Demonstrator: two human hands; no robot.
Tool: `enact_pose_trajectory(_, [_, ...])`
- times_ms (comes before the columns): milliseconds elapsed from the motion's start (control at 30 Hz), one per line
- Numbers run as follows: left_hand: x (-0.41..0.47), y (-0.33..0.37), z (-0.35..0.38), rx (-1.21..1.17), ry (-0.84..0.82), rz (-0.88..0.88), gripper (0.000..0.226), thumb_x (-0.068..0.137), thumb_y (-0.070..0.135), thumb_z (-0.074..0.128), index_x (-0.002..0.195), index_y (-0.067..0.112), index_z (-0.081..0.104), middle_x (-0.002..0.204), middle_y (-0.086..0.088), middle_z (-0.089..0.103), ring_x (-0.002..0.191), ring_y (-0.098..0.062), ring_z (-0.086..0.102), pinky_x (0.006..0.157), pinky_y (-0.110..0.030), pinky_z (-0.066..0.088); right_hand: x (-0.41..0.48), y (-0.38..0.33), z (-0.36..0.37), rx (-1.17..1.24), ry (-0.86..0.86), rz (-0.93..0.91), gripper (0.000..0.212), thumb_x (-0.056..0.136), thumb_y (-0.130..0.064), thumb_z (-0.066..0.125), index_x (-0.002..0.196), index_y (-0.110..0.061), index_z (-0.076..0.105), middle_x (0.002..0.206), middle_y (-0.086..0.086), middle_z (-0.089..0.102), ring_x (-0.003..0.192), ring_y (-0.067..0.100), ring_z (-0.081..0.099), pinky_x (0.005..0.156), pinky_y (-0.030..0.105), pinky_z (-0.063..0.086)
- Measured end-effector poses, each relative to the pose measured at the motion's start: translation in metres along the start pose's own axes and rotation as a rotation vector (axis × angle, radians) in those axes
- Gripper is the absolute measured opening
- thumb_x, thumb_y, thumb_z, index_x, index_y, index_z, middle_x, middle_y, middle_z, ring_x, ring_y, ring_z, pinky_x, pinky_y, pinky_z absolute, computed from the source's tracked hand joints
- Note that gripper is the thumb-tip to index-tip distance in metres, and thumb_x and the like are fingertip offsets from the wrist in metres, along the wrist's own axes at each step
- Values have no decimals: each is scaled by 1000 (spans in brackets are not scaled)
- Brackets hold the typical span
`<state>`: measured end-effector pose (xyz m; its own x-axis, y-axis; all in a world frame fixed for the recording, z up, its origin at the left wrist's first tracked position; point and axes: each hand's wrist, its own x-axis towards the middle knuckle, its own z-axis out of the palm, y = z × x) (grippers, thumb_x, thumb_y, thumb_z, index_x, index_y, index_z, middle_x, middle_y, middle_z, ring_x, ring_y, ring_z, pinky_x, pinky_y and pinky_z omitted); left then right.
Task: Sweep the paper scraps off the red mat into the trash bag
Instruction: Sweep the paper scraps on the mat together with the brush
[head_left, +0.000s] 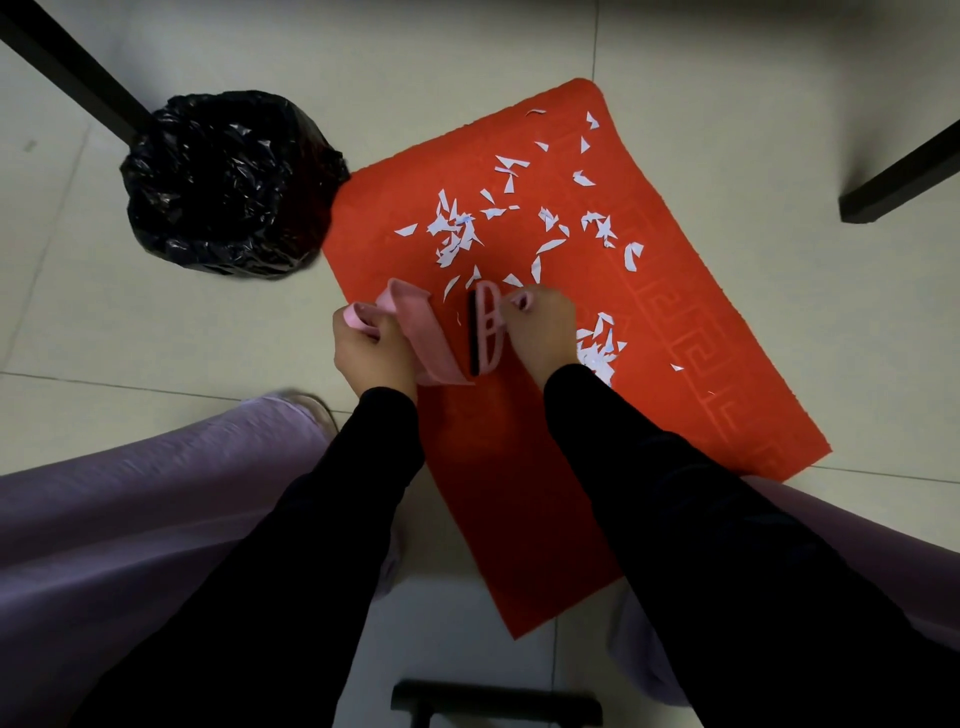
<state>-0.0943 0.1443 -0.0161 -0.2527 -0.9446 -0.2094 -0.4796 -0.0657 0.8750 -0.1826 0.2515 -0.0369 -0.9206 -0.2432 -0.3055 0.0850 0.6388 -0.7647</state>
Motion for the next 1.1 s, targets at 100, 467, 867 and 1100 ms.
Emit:
enact_pose_trajectory(100, [3,0,-2,-5,0,1,17,97,18,38,87,10,50,63,9,46,56,-2,43,49,-2,36,-2,-8,15,-25,-89,-49,33,90,-18,52,76,9,64,78,20,67,65,28,58,63,37,49])
enact_pose_trajectory(467, [15,-1,-8,-27,7,-6,17,97,19,39,86,11,50,63,10,47,56,-1,44,52,-3,37,11,3,13,-45,10,39,31,92,-13,47,78,10,63,74,21,64,60,22,51,59,39,46])
enact_pose_trajectory(867, [20,-3,-7,-28,4,-30,17,97,20,38,89,11,50,65,10,48,57,-1,45,51,-3,38,15,-2,23,-12,-32,29,34,91,-9,47,58,-3,52,57,5,46,47,13,35,47,23,28])
enact_pose_trajectory(1100, [14,-3,-3,-25,-3,-48,19,98,20,37,86,10,48,63,8,45,55,-2,42,49,-4,37,12,3,5,-116,85,117,49,94,-16,44,48,-16,28,48,0,32,42,11,26,44,25,21])
